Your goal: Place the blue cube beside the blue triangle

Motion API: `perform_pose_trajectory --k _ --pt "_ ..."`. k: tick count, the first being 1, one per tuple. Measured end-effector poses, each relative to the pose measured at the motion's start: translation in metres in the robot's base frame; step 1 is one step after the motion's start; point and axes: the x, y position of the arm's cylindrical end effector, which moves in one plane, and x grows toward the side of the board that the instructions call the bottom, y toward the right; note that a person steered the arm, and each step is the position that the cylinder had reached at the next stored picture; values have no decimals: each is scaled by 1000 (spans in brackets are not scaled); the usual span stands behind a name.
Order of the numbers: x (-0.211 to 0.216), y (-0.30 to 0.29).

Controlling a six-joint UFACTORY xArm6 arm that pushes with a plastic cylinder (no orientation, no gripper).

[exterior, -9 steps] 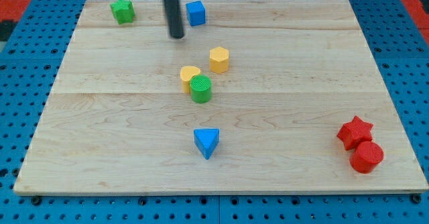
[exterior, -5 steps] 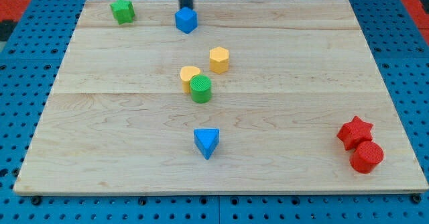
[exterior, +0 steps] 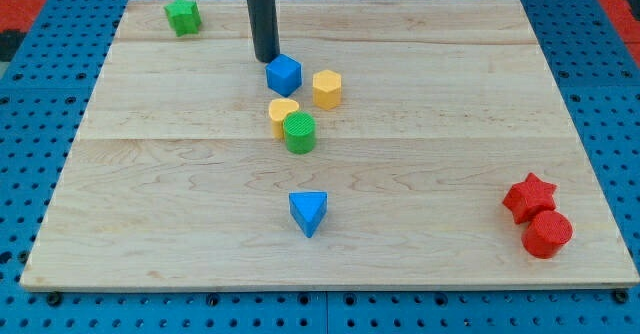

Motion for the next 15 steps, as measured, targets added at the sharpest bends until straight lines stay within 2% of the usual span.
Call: perform_pose_trajectory --k 2,3,4,5,6,7,9,10,11,13,14,15 --pt "37 24" --pt "32 48" --pt "48 62" --pt "53 30" --pt "78 6" --pt "77 6" --pt "128 -5" --pt "136 -15" --pt "107 -43" --pt "204 -4" --pt "222 6" --pt "220 -31"
